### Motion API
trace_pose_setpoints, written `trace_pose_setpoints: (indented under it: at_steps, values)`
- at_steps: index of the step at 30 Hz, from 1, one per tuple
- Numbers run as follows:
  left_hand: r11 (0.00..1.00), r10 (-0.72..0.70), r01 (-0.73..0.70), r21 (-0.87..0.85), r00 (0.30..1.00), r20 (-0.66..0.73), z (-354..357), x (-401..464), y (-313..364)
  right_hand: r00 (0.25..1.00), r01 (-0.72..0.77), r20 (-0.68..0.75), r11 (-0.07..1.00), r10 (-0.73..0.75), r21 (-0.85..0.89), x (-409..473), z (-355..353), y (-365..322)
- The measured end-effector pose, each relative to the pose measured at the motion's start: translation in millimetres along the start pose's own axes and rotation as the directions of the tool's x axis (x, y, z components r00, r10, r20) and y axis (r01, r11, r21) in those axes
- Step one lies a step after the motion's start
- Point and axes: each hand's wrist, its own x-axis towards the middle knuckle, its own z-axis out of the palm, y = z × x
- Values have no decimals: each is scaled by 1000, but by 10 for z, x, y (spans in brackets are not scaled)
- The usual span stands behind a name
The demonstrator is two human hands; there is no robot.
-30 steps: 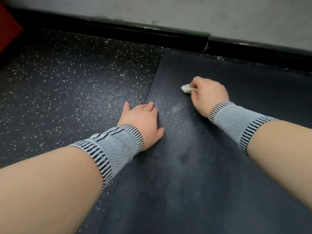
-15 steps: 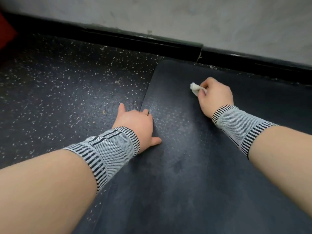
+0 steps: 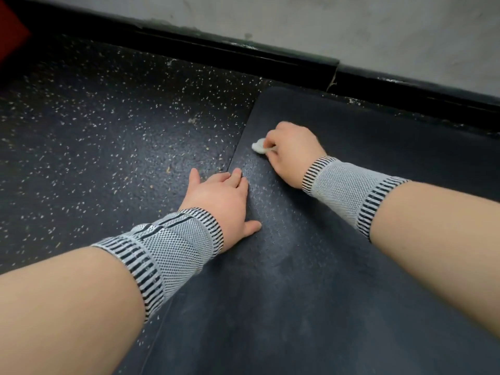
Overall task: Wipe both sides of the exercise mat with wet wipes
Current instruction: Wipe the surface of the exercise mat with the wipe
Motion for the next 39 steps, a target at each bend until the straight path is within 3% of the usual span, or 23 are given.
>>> trace_pose_setpoints:
  at_steps: [2,5,7,9,12,14,16,17,18,21,23,26,29,32,34,36,37,39]
  values:
    - [1000,-7,7,-7,1000,6,-8,-4,6,1000,19,-19,1000,-19,-10,122,-65,59]
    - [1000,-4,4,-24,1000,13,-9,1,24,940,-282,-187,958,285,46,567,-178,380]
    - [999,-8,9,-36,1000,25,-8,-3,28,905,-397,-145,917,400,49,812,-199,454]
    - [999,-10,12,-48,999,36,-11,-2,26,918,-391,-59,920,392,32,910,-154,348]
    - [997,-7,10,-72,999,47,0,5,1,970,-232,-71,972,233,30,734,-64,95]
    - [997,-5,8,-78,999,43,15,8,-1,998,57,-37,998,-56,15,431,3,-51]
    - [997,-9,12,-76,999,38,19,5,-6,957,286,50,958,-287,31,251,-31,-89]
    - [997,-11,14,-78,999,39,13,9,-9,952,301,44,953,-301,23,282,-63,-60]
    - [997,-11,14,-80,999,43,3,12,-5,971,238,-11,971,-238,4,390,-88,1]
    - [998,-15,19,-58,998,64,-16,20,13,972,-209,-117,978,204,-24,787,-168,226]
    - [999,-17,21,-46,997,80,-26,18,11,958,-284,-64,958,281,-33,846,-98,145]
    - [998,-25,29,-60,997,73,-26,12,16,999,-24,-43,1000,25,9,549,76,-153]
    - [998,-34,37,-58,998,57,-6,-2,35,977,208,40,977,-210,52,115,88,-146]
    - [997,-45,48,-65,998,51,15,-6,54,937,327,101,940,-335,93,-250,-58,64]
    - [996,-51,54,-70,998,47,21,4,57,900,358,226,928,-372,105,-406,-231,251]
    - [997,-50,53,-56,998,39,13,10,56,894,289,339,955,-292,61,-410,-387,429]
    - [998,-50,52,-45,998,38,4,11,53,931,211,296,977,-214,43,-363,-417,516]
    - [998,-50,51,-31,998,40,-18,13,69,997,-55,64,998,53,37,-293,-385,681]
